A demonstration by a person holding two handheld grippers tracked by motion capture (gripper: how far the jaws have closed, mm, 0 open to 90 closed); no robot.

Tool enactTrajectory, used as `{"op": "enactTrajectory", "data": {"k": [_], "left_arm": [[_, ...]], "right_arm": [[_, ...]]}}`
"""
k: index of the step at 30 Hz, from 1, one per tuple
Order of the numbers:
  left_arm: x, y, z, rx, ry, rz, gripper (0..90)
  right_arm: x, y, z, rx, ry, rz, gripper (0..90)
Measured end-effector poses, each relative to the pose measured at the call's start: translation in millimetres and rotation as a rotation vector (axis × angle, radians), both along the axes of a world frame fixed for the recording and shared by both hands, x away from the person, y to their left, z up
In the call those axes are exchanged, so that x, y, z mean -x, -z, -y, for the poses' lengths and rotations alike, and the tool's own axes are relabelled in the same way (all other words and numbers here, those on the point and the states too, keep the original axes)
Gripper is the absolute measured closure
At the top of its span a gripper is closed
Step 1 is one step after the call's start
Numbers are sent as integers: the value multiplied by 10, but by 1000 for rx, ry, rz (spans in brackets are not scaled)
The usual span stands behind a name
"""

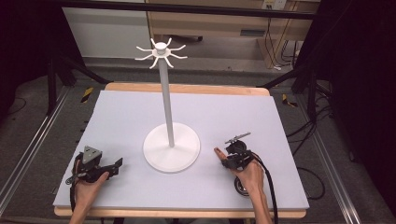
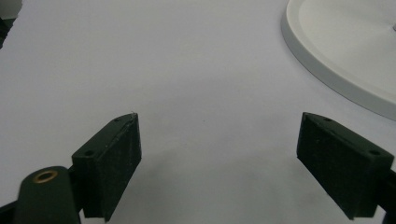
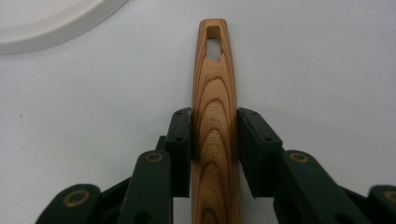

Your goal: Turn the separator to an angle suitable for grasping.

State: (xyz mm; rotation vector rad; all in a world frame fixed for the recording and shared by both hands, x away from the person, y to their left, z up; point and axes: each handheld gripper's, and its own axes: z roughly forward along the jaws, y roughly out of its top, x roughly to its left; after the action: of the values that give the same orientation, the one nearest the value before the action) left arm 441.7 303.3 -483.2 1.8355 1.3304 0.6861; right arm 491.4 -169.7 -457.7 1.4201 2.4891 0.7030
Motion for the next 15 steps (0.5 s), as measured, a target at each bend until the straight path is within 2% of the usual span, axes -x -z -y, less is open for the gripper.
{"op": "enactTrajectory", "data": {"k": [3, 5, 6, 11, 15], "left_arm": [[2, 0, 1, 3, -5, 5, 130], [0, 1, -1, 7, -4, 3, 130], [-2, 2, -1, 7, -2, 1, 130], [-1, -1, -4, -1, 3, -2, 129], [-2, -1, -5, -2, 4, -3, 129]], "right_arm": [[23, -2, -5, 5, 6, 3, 656], [38, -23, -20, -1, 23, 2, 601], [46, -41, -11, -2, 16, 11, 599], [59, -98, 10, -2, 52, 32, 591], [35, -76, 3, -6, 72, 24, 594]]}}
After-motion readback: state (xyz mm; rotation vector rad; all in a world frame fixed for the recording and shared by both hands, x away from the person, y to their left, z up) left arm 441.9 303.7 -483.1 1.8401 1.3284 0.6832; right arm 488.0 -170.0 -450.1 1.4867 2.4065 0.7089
